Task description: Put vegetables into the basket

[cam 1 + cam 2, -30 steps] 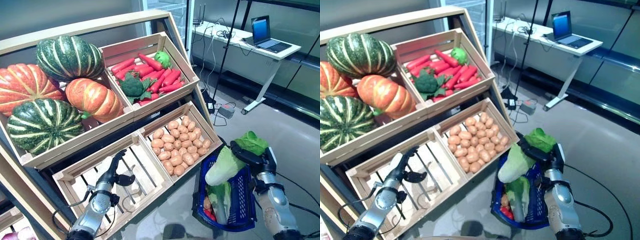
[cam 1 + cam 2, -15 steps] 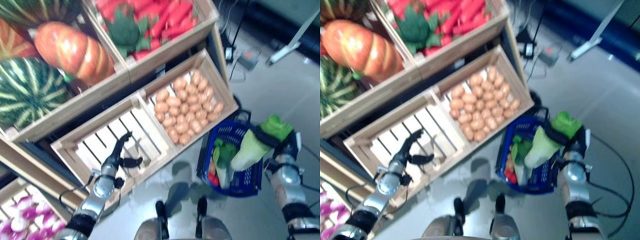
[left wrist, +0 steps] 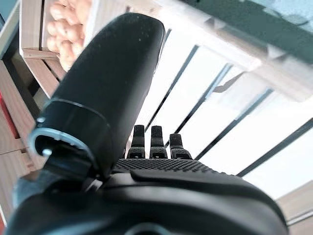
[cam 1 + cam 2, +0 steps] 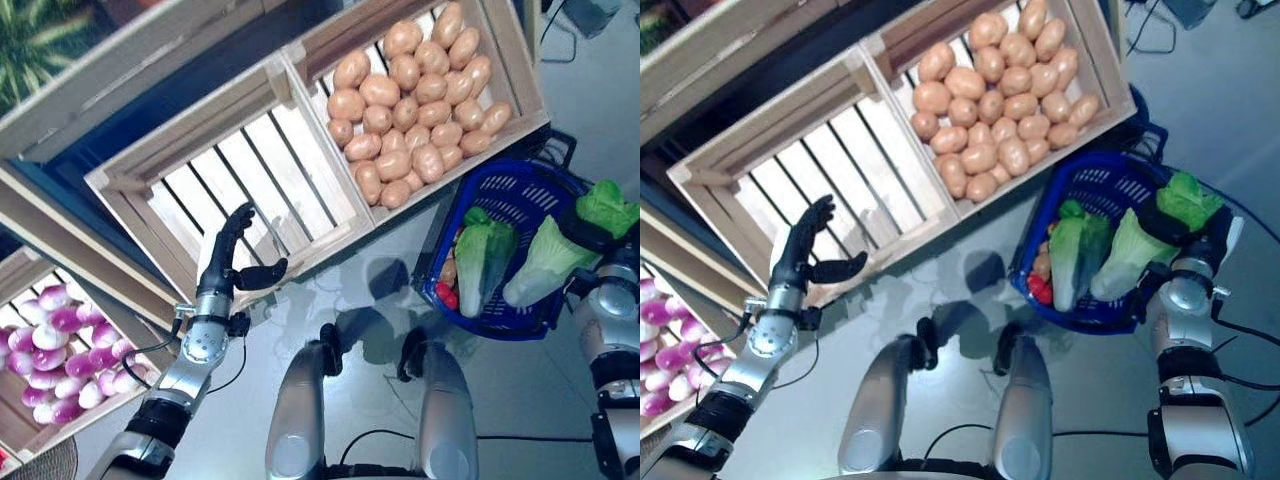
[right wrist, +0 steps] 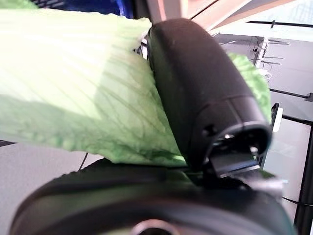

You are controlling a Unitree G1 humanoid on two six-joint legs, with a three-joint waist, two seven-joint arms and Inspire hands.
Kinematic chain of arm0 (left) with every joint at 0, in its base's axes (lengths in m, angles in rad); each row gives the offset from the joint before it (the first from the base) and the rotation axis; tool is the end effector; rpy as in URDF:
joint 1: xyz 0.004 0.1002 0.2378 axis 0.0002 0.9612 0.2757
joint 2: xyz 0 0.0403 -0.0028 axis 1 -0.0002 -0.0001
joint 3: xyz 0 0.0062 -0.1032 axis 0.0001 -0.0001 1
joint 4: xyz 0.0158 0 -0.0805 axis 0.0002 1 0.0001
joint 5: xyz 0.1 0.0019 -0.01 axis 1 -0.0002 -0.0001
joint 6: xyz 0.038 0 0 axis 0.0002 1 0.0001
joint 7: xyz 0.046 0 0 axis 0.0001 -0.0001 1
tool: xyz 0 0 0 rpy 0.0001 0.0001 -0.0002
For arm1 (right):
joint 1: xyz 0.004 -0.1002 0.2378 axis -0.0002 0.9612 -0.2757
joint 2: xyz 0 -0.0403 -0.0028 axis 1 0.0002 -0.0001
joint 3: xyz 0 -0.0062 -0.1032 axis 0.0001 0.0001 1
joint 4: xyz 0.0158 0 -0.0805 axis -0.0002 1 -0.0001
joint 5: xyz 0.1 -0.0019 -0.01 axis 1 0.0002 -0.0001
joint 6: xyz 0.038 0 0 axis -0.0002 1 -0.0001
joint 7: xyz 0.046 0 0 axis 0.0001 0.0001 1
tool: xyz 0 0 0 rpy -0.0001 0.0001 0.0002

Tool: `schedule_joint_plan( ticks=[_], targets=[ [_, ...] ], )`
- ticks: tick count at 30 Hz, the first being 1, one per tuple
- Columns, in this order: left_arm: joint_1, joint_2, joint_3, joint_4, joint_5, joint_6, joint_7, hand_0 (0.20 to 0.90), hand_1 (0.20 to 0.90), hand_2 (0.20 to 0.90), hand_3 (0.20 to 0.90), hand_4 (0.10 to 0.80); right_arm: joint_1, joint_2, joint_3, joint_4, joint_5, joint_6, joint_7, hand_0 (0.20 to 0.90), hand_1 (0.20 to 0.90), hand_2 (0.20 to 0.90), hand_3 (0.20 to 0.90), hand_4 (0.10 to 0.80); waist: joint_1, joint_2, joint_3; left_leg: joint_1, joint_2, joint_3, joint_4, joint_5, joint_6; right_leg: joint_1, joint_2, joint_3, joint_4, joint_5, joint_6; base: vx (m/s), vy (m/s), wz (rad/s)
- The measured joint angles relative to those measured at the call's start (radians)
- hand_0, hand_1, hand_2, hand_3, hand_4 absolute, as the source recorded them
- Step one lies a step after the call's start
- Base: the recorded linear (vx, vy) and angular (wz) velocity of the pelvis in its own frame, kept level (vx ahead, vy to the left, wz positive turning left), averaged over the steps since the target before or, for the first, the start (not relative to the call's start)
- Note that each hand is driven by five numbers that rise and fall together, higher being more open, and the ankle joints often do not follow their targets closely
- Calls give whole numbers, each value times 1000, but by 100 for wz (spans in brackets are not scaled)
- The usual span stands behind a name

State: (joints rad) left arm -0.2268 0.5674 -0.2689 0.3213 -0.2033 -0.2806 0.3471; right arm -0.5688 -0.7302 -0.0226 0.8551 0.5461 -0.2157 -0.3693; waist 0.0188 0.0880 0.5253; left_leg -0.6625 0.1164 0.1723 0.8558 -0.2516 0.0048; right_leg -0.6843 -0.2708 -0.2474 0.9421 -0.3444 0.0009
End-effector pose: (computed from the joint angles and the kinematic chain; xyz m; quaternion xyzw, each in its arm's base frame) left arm 0.2403 0.2221 0.0581 0.1861 -0.0851 0.0699 0.9763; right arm 0.2774 -0.3350 0.1200 -0.0445 -0.0515 -0.3680 0.9273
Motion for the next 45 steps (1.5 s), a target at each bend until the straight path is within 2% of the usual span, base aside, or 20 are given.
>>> schedule_joint_plan(
  ticks=[4, 6, 7, 8, 11, 13, 15, 23, 26, 30, 31, 37, 42, 45],
  targets=[
    [24, -4, -7, -34, -12, -10, 16, 900, 900, 900, 900, 800, -43, -10, 0, 42, 2, 22, -1, 300, 300, 300, 300, 400, 1, 4, 0, -92, 5, -3, 139, -47, 10, -97, -34, 23, 141, -48, -8, 0, 0, 0],
    [29, -5, -20, -45, -17, -19, 23, 900, 900, 900, 900, 800, -54, -10, 1, 47, 5, 35, 1, 300, 300, 300, 300, 400, 1, 11, 1, -128, 5, -5, 171, -54, 5, -131, -42, 22, 171, -56, -8, 0, 0, 0],
    [28, -6, -29, -48, -17, -24, 29, 900, 900, 900, 900, 800, -56, -9, 1, 47, 10, 40, 1, 387, 387, 387, 387, 458, 1, 13, 0, -147, 5, -7, 186, -57, 3, -148, -47, 26, 187, -60, -9, -49, 24, 4],
    [24, -7, -36, -58, -17, -34, 39, 900, 900, 900, 900, 800, -67, -11, 1, 47, 11, 42, 6, 900, 900, 900, 900, 800, -1, 16, 0, -181, 5, -13, 211, -59, 5, -181, -54, 28, 210, -65, -11, -49, 26, 4],
    [16, -8, -50, -76, -17, -33, 44, 900, 900, 900, 900, 800, -79, -10, 2, 52, 12, 47, 26, 900, 900, 900, 900, 800, 0, 18, 2, -225, 5, -16, 270, -73, 11, -225, -61, 36, 271, -79, -25, 2, 9, 3],
    [16, -8, -65, -80, -17, -34, 49, 900, 900, 900, 900, 800, -79, -7, 8, 53, 12, 54, 39, 900, 900, 900, 900, 800, 2, 21, 1, -237, 7, -26, 308, -90, 7, -236, -69, 44, 310, -99, -16, 6, 5, 4],
    [15, -7, -67, -86, -17, -36, 50, 900, 900, 900, 900, 800, -88, -8, 8, 54, 13, 54, 46, 900, 900, 900, 900, 800, 2, 23, 1, -251, 7, -28, 322, -93, 7, -246, -67, 40, 321, -104, -23, 15, 9, 3],
    [22, -7, -75, -87, -18, -46, 50, 900, 900, 900, 900, 800, -95, -15, 6, 47, 13, 53, 59, 900, 900, 900, 900, 800, 4, 23, 1, -230, 13, -32, 315, -93, 8, -223, -62, 35, 313, -106, -25, 5, 1, 0],
    [24, -6, -76, -86, -18, -54, 49, 900, 900, 900, 900, 800, -88, -14, 6, 50, 13, 53, 74, 900, 900, 900, 900, 800, 8, 22, 2, -205, 22, -35, 305, -94, 7, -186, -58, 18, 296, -107, -27, 0, 0, 0],
    [38, -4, -76, -85, -20, -57, 42, 900, 900, 900, 900, 800, -64, -14, 5, 56, 14, 53, 81, 900, 900, 900, 900, 800, 12, 20, 1, -88, 23, -39, 233, -89, -2, -65, -43, 1, 224, -101, -19, 54, 18, -1],
    [38, -6, -76, -85, -21, -60, 40, 900, 900, 900, 900, 800, -51, -14, 5, 54, 15, 53, 84, 900, 900, 900, 900, 800, 13, 19, 2, -39, 23, -38, 195, -81, -11, -14, -34, -8, 186, -91, -8, 61, 19, 0],
    [37, -7, -72, -84, -25, -62, 19, 900, 900, 900, 900, 800, 9, -13, 0, 45, 15, 53, 98, 900, 900, 900, 900, 800, 13, 6, -2, 183, 24, -26, -61, -8, -24, 203, 18, -41, -63, -14, 8, 85, 8, -5],
    [38, -7, -64, -84, -25, -59, -10, 900, 900, 900, 900, 800, 77, 14, -3, 14, 14, 53, 121, 900, 900, 900, 900, 800, 16, -29, -23, 415, 22, 15, -371, 94, -44, 411, 79, -68, -350, 87, 21, 100, 14, -12],
    [40, -8, -55, -75, -24, -49, -30, 900, 900, 900, 900, 800, 123, 70, -4, -26, 13, 53, 125, 900, 900, 900, 900, 800, 11, -57, -72, 536, 21, 33, -527, 141, -53, 520, 118, -71, -497, 136, 31, 131, 17, -13]
  ],
)
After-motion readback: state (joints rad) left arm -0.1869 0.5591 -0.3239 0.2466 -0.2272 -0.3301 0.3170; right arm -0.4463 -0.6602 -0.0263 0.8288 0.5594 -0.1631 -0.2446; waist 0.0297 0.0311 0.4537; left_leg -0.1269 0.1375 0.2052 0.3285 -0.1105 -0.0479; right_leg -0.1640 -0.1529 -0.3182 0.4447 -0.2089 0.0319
